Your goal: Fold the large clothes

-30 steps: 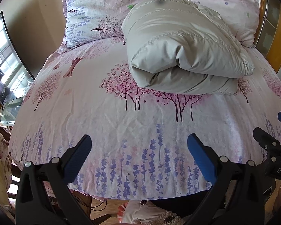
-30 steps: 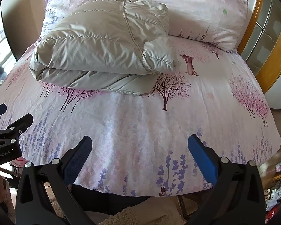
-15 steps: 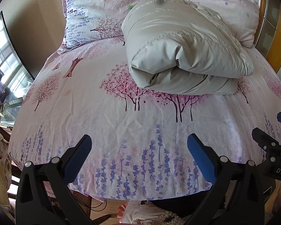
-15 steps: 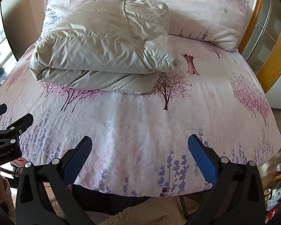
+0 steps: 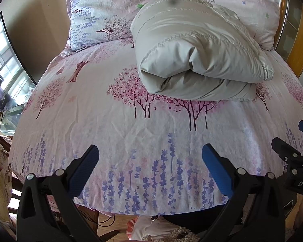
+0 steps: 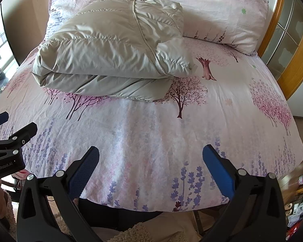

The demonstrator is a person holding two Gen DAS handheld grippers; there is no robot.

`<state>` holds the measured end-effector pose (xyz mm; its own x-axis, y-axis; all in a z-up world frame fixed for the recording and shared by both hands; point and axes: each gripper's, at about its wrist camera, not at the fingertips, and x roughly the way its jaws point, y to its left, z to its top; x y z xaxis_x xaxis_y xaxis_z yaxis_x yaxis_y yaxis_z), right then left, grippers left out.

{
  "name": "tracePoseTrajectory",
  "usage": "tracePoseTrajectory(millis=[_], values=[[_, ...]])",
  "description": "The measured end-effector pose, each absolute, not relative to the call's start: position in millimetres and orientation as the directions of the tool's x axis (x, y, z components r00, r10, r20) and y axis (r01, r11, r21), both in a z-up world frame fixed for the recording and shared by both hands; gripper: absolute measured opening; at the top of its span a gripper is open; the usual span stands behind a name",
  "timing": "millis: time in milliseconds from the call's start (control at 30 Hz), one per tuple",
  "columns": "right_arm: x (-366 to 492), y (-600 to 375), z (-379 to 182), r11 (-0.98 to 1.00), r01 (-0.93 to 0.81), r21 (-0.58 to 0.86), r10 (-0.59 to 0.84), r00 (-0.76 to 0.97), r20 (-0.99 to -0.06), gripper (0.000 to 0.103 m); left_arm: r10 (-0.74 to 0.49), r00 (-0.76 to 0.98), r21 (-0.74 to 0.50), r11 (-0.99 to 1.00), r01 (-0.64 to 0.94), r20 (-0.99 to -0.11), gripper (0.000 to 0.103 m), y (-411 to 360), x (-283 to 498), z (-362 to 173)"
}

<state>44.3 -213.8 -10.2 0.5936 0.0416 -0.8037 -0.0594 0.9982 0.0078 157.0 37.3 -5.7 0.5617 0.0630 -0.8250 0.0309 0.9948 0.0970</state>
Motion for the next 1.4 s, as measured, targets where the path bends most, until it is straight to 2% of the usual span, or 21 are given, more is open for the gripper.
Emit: tracePoseTrajectory(millis=[1400], values=[[46.2,-213.8,-14.8,0.998,-0.065,0.018,0.052,0.582,-0.812,0.102,0.052,0.553,0.098,0.994,0.053,-0.832,0.101,37.5,160.4,-8.5]])
